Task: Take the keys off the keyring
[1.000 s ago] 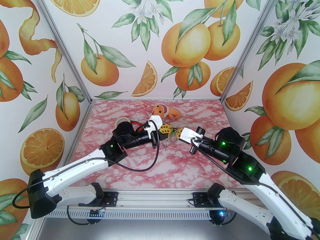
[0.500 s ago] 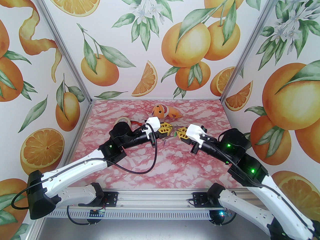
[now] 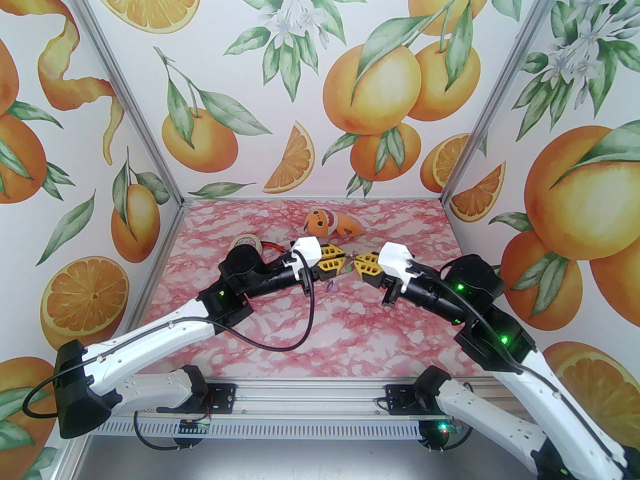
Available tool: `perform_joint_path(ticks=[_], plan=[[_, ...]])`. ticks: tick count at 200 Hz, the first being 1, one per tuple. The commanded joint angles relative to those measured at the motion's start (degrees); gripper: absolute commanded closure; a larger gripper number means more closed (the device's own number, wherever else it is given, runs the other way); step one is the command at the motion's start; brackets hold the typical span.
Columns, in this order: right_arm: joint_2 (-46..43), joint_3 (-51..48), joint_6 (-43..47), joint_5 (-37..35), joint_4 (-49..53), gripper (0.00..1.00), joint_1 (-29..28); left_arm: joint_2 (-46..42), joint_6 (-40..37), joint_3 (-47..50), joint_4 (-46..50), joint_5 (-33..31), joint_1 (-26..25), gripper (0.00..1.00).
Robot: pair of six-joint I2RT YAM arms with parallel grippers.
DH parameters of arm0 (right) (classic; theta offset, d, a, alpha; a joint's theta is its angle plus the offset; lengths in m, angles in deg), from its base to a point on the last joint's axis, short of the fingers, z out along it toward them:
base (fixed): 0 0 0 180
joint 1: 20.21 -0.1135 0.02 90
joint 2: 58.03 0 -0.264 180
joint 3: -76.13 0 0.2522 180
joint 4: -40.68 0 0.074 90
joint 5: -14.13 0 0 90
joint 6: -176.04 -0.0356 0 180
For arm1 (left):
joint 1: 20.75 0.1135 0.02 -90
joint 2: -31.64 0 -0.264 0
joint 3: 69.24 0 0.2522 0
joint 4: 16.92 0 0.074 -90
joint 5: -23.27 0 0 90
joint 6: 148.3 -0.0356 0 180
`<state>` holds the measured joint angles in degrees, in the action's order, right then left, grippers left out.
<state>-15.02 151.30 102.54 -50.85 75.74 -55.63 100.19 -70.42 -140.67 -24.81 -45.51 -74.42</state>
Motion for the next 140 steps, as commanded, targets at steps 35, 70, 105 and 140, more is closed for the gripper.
perform_joint_path(ticks=[35, 70, 105, 140], plan=[[1.93, 3.17, -5.28, 13.8, 0.03, 1.0, 5.18, -4.36, -9.84, 1.69, 4.17, 0.73, 0.06, 0.66], [3.83, 4.11, -7.46, 20.64, 1.95, 1.0, 7.29, -4.96, -13.83, 1.69, 7.94, 0.64, 1.37, 0.63], [5.29, 3.81, -10.68, 25.3, -0.25, 1.0, 8.64, -3.8, -13.65, 1.51, 7.07, 6.11, 2.96, 0.6], [6.29, 3.69, -12.39, 27.39, -1.71, 1.0, 9.07, -2.65, -14.07, 0.38, 7.61, 12.43, 3.04, 0.59]])
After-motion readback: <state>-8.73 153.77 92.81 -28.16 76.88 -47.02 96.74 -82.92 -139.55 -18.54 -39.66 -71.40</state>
